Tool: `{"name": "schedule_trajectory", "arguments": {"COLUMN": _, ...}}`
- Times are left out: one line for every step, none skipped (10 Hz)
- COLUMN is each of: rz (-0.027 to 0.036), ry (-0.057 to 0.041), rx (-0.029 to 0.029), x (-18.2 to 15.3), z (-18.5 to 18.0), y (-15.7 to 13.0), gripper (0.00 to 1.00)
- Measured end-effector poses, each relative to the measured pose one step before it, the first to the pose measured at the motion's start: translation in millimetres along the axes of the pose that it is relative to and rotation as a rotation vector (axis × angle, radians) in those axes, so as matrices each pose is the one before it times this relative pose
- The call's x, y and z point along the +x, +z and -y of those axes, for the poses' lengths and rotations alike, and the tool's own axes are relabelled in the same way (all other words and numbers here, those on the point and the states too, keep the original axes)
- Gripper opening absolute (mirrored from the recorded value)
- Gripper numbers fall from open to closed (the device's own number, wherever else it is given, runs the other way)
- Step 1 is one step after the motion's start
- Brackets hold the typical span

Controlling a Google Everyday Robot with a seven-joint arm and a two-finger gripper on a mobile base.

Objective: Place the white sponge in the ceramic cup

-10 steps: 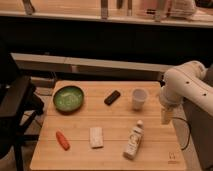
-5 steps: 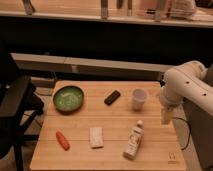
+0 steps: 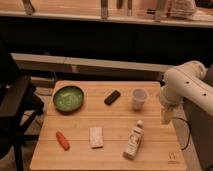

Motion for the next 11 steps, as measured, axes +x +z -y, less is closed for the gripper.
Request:
{"name": "schedule_trajectory", "arguments": {"rz": 0.00002, "ry": -0.00003, "rx": -0.00006, "x": -0.01, "z": -0.01, "y": 0.00, "gripper": 0.80}}
{"name": "schedule_trajectory", "arguments": {"rz": 0.00000, "ry": 0.00000, "rx": 0.00008, "x": 0.00, "z": 0.02, "y": -0.02, "gripper": 0.80}}
{"name": "schedule_trajectory", "arguments": {"rz": -0.00045, "ry": -0.00125, "rx": 0.00000, "x": -0.33, "z": -0.21, "y": -0.02, "gripper": 0.80}}
{"name": "schedule_trajectory", "arguments": {"rz": -0.00215, "ry": -0.00642, "rx": 0.00219, "x": -1.87, "z": -0.66, "y": -0.71, "gripper": 0.80}}
{"name": "schedule_trajectory", "arguments": {"rz": -0.00280, "ry": -0.02312, "rx": 0.00155, "x": -9.81, "z": -1.51, "y": 0.15, "gripper": 0.80}}
{"name": "schedule_trajectory", "arguments": {"rz": -0.00189, "ry": -0.02307, "rx": 0.00273, "x": -14.29, "z": -0.60, "y": -0.18, "gripper": 0.80}}
{"name": "schedule_trajectory", "arguments": {"rz": -0.00115, "ry": -0.02115, "rx": 0.00094, "x": -17.87, "z": -0.76, "y": -0.28, "gripper": 0.80}}
{"name": "schedule_trajectory", "arguments": {"rz": -0.00267, "ry": -0.02948, "rx": 0.00354, "x": -17.70, "z": 0.50, "y": -0.09, "gripper": 0.80}}
{"name": "schedule_trajectory", "arguments": {"rz": -0.00428, "ry": -0.02097, "rx": 0.00227, "x": -5.96, "z": -0.67, "y": -0.49, "gripper": 0.80}}
{"name": "schedule_trajectory", "arguments": {"rz": -0.00578, "ry": -0.04155, "rx": 0.00037, "x": -4.19, "z": -1.27, "y": 0.05, "gripper": 0.80}}
{"name": "schedule_trajectory", "arguments": {"rz": -0.00420, "ry": -0.01716, "rx": 0.00053, "x": -3.92, "z": -0.12, "y": -0.20, "gripper": 0.80}}
